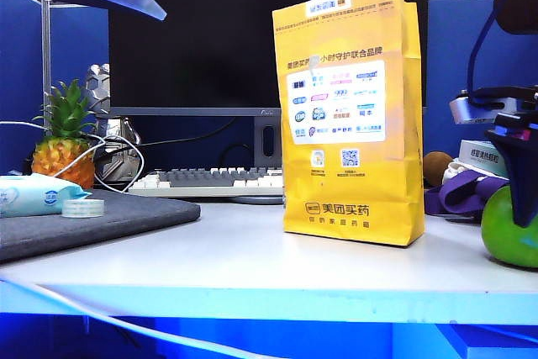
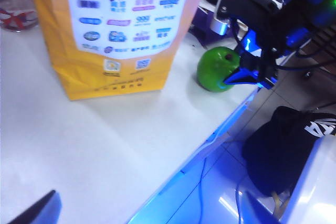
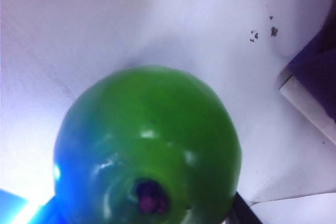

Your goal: Pick up the green apple and throw it into the yellow paper bag.

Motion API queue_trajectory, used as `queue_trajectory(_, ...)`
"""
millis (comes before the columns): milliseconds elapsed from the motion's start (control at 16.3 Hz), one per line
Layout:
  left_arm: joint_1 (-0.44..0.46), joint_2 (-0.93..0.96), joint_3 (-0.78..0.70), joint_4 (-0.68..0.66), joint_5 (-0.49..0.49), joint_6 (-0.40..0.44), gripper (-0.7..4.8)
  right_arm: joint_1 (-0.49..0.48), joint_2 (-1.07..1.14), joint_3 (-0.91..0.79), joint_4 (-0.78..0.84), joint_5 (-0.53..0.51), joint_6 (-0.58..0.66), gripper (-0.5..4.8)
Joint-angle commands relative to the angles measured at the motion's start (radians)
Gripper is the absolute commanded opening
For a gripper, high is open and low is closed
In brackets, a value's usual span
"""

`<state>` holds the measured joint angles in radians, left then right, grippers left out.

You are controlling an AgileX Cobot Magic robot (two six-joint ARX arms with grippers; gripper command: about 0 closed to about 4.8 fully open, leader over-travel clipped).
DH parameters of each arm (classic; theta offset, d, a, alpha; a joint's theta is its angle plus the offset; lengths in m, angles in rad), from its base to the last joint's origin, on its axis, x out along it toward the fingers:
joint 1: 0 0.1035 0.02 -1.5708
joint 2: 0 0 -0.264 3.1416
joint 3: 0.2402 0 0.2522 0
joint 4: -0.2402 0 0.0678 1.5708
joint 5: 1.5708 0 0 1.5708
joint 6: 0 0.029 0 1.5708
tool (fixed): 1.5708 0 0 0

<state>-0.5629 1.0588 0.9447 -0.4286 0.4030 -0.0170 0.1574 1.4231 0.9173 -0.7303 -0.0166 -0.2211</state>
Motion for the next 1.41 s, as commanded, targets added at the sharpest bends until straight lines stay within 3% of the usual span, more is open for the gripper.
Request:
queue_trajectory(61,0.0,-0.002,0.003,0.012,0.002,0.001,4.79,0.001,-0.002,0.003,0.018,0.003,0.001,1.33)
queue_trajectory(245,0.0,-0.002,0.003,0.012,0.031,0.003,4.79,0.0,-0.002,0.008,0.024,-0.004,-0.019,0.81)
queue_trajectory(551,0.0,-0.002,0.003,0.012,0.029,0.005,4.79,-0.05,-0.05,0.116,-0.064,-0.003,-0.035,0.8)
queue_trajectory(856,0.0,-0.002,0.003,0.057,0.02,0.006,4.79,-0.071,-0.147,0.347,-0.182,-0.014,-0.034,0.81)
queue_trajectory(918,0.0,-0.002,0.003,0.069,0.019,0.005,4.79,-0.071,-0.169,0.398,-0.191,-0.051,-0.034,0.81)
queue_trajectory(1162,0.0,-0.002,0.003,0.126,-0.013,0.005,4.79,-0.068,-0.22,0.617,-0.15,-0.401,0.064,0.81)
queue_trajectory(1407,0.0,-0.002,0.003,0.179,-0.025,0.005,4.79,-0.015,-0.209,0.678,0.023,-0.544,0.091,0.81)
